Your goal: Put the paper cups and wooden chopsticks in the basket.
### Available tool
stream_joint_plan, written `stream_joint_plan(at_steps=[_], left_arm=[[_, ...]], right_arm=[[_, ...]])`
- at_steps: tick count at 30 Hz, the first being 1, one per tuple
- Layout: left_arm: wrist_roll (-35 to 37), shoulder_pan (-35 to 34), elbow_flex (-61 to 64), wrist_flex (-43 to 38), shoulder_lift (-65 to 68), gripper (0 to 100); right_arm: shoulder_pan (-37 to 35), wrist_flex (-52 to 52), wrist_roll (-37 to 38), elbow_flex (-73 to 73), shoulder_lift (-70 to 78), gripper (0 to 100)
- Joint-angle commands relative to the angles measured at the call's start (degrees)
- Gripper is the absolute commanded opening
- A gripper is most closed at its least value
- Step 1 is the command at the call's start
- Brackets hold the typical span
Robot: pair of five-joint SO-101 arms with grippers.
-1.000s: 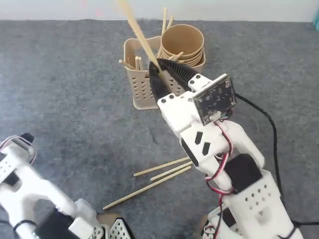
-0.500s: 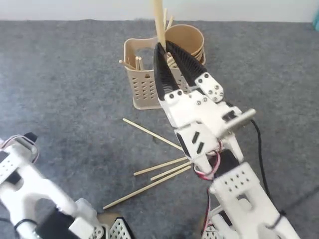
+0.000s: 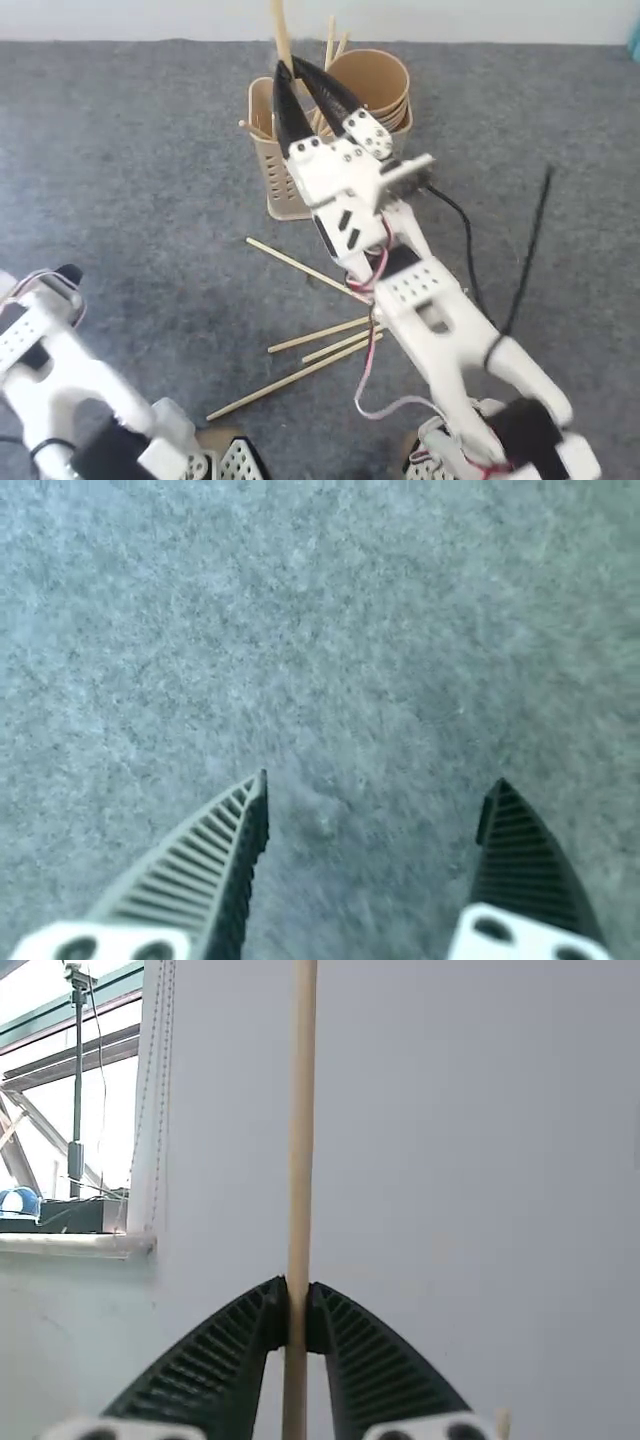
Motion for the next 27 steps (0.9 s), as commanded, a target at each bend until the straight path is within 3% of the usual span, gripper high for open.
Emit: stream_joint_plan(at_steps=[1, 5, 10, 23, 27], left_arm=[[0.4, 0.7, -0.6, -1.7, -0.6, 32], [0.4, 0.8, -0.6, -1.7, -0.6, 32], [0.4, 1.8, -0.3, -1.7, -0.6, 32], [0.4, 1.8, -0.2, -1.7, -0.6, 32], [0.4, 1.8, -0.2, -1.7, -0.6, 32]], right_arm=[[0.8, -2.9, -0.2, -7.6, 5.7, 0.9], [0.8, -2.8, -0.2, -9.6, 9.5, 2.4], [0.9, -2.8, -0.2, -9.8, 10.9, 13.0], [1.8, -2.2, -0.1, -4.5, 0.5, 0.8], [1.8, 14.5, -0.4, 1.0, -11.7, 1.0]])
